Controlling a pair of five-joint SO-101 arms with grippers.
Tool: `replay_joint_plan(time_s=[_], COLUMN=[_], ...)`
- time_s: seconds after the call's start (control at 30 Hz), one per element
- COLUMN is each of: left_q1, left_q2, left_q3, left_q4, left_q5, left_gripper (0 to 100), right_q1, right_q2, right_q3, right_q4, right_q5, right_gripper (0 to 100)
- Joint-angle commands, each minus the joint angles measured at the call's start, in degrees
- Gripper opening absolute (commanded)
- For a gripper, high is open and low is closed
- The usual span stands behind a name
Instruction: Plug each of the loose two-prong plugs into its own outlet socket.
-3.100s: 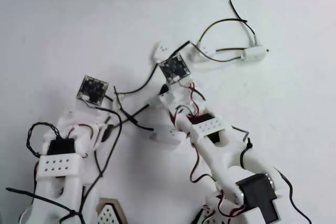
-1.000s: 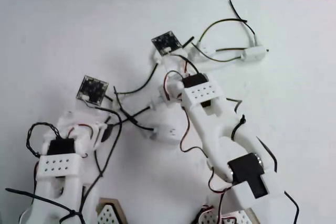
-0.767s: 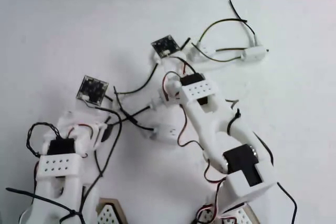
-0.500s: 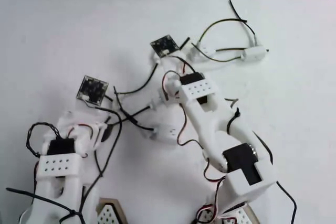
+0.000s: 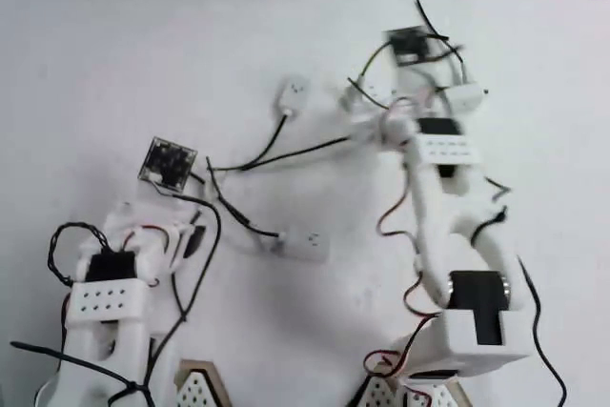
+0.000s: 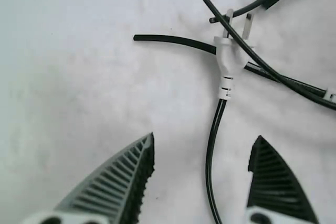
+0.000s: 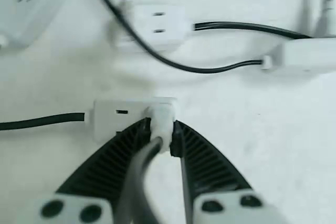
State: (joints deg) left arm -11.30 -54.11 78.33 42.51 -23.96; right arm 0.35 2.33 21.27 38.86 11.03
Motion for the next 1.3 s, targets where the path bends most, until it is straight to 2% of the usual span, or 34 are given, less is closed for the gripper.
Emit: replay_joint_plan(time_s=[0.0, 0.2, 0.33, 0.5, 0.7, 0.83, 1.0, 1.27], left_q1=[-0.48, -0.48, -0.48, -0.48, -0.48, -1.36, -6.37, -7.43], left_q2=[-1.36, -1.36, -1.36, -1.36, -1.36, -1.36, -1.36, -1.36], left_q3=[-0.26, -0.26, -0.26, -0.26, -0.26, -0.44, -0.53, -0.53], left_q4=[-1.14, -1.14, -1.14, -1.14, -1.14, -1.14, -3.96, -4.04], left_q5=[-0.44, -0.44, -0.44, -0.44, -0.44, -0.44, -0.09, 0.00], left_gripper=[29, 29, 29, 29, 29, 29, 29, 29], right_q1=[5.93, 13.49, 14.64, 13.41, 9.63, 3.65, -9.54, -32.31], right_q2=[-3.38, -3.30, -3.47, -5.41, -14.46, -22.29, -27.38, -27.91], right_q3=[-2.81, -2.81, -2.81, -3.08, -3.08, -2.99, 0.00, 12.04], right_q4=[-3.91, -9.45, -9.71, -4.97, 6.37, 17.98, 32.04, 33.36], right_q5=[0.18, 0.44, 0.26, 0.18, 0.18, 0.18, 0.18, 0.44], right_gripper=[2.0, 2.1, 3.6, 16.4, 16.9, 17.0, 17.0, 17.2])
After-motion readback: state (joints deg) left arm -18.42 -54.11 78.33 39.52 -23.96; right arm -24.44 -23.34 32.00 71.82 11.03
